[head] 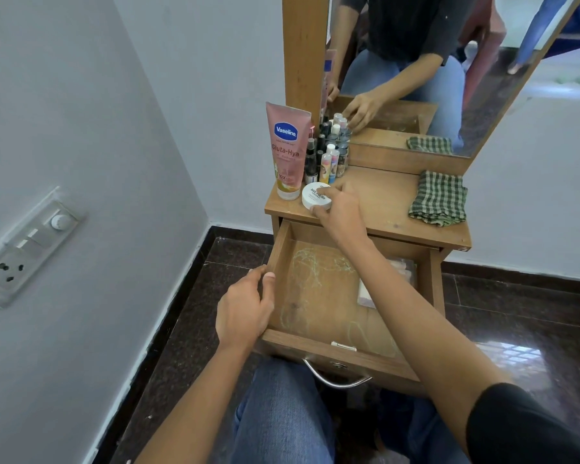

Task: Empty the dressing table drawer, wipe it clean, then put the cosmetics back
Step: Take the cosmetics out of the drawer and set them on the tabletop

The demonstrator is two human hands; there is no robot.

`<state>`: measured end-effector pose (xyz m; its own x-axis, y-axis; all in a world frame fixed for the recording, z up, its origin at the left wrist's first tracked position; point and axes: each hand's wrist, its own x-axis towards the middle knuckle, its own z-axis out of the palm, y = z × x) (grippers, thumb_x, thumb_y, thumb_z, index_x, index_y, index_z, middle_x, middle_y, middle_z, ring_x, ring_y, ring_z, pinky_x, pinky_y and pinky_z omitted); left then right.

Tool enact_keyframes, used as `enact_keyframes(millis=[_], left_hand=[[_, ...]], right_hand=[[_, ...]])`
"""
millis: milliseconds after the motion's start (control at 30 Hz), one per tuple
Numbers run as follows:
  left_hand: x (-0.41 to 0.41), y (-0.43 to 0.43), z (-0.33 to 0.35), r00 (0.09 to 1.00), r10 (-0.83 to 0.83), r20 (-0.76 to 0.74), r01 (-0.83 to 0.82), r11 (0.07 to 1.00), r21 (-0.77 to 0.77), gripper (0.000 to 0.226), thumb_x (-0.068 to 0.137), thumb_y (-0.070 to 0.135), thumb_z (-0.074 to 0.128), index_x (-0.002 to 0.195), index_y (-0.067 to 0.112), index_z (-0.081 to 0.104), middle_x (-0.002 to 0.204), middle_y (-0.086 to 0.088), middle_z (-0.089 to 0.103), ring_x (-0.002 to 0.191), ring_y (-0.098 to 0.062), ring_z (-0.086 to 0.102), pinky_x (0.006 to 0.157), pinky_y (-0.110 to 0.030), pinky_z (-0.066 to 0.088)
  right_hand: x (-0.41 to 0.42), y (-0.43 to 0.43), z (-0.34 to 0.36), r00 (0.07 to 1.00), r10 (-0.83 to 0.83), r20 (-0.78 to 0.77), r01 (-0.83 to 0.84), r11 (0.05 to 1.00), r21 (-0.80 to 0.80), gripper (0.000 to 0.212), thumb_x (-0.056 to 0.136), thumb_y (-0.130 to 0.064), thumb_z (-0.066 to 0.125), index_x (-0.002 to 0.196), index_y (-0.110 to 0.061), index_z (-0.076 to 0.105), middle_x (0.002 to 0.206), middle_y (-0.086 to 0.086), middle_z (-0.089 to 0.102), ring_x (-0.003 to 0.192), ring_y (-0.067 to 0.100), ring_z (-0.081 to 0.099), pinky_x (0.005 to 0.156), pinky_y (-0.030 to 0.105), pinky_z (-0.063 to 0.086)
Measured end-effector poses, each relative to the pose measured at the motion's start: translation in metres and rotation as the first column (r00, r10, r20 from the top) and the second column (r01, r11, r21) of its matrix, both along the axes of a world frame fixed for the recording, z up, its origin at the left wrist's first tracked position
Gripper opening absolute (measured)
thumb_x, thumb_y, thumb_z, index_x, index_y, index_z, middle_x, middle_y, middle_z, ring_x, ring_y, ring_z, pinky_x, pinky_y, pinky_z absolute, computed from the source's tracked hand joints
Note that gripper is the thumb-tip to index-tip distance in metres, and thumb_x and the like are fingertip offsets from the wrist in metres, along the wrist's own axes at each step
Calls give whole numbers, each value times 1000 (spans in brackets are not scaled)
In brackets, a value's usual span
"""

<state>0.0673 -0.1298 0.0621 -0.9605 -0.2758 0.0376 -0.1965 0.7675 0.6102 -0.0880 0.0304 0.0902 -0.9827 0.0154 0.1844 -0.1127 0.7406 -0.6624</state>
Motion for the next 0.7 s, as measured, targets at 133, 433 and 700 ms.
enact_keyframes(millis=[133,433,700], left_hand=[[0,0,0,1000,5,4,-5,1000,15,36,99,41,40,126,30,61,91,-1,71,84,-19,65,72,-32,49],[1,2,1,1000,8,-8,-8,1000,8,36,99,41,39,125,29,62,90,-2,71,85,-21,65,72,-34,50],[0,1,-3,1000,15,-8,-15,1000,-10,39,98,44,40,125,27,62,87,-1,69,83,-23,64,71,-34,49]], right_hand=[[40,3,7,993,-3,-116,-15,989,-147,55,84,-23,69,135,-16,50,122,6,44,117,18,40,98,24,33],[149,31,-6,809,-3,588,581,153,-799,12,89,-3,60,95,-10,52,82,3,53,78,9,53,108,40,40],[145,65,-19,654,-124,746,693,-298,-657,43,91,5,52,132,-5,43,128,14,53,104,22,56,93,27,45]])
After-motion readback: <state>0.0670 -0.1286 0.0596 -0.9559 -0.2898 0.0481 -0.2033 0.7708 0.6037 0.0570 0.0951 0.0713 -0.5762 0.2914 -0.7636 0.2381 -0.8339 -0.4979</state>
